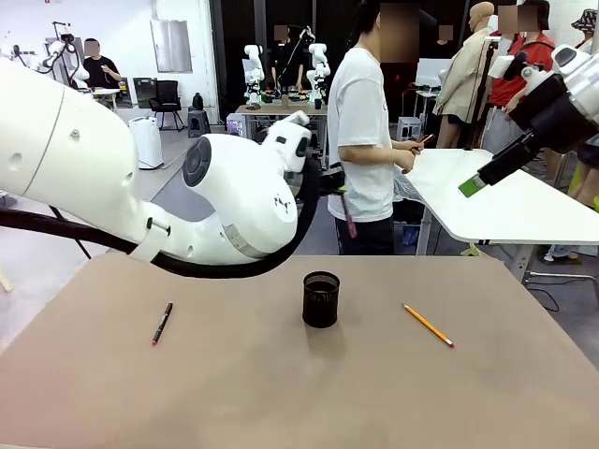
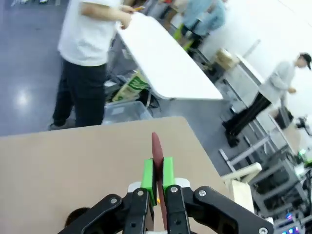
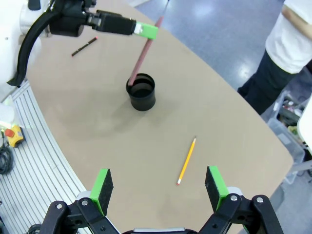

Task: Place the pens into the pen holder.
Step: Pick up a writing instrument from the table and place it into the Pen holder.

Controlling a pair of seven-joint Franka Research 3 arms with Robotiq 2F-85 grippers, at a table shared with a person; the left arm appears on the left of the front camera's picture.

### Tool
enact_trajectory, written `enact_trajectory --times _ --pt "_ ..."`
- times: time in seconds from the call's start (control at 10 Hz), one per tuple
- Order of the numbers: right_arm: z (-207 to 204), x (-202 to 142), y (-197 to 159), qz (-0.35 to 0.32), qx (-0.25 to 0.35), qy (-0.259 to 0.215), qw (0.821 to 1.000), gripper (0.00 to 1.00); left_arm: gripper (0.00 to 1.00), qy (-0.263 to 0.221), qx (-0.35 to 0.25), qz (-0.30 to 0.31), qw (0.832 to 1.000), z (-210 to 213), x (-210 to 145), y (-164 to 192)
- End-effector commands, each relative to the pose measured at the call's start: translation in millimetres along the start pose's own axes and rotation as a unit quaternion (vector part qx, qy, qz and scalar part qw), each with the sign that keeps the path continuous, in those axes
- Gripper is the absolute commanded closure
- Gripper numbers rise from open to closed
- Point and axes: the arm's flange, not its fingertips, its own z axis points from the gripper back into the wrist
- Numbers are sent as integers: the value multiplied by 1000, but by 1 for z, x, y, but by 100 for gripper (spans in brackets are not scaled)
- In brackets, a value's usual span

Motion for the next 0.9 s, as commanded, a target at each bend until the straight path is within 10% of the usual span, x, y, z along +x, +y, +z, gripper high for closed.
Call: enact_trajectory --times 0.0,0.8 --pt "1 1 0 -2 5 -5 1000 0 100 47 -103 -77 991 4 -4 35" --pt "1 1 0 -2 5 -5 1000 0 100 54 -203 -245 947 20 -11 103"
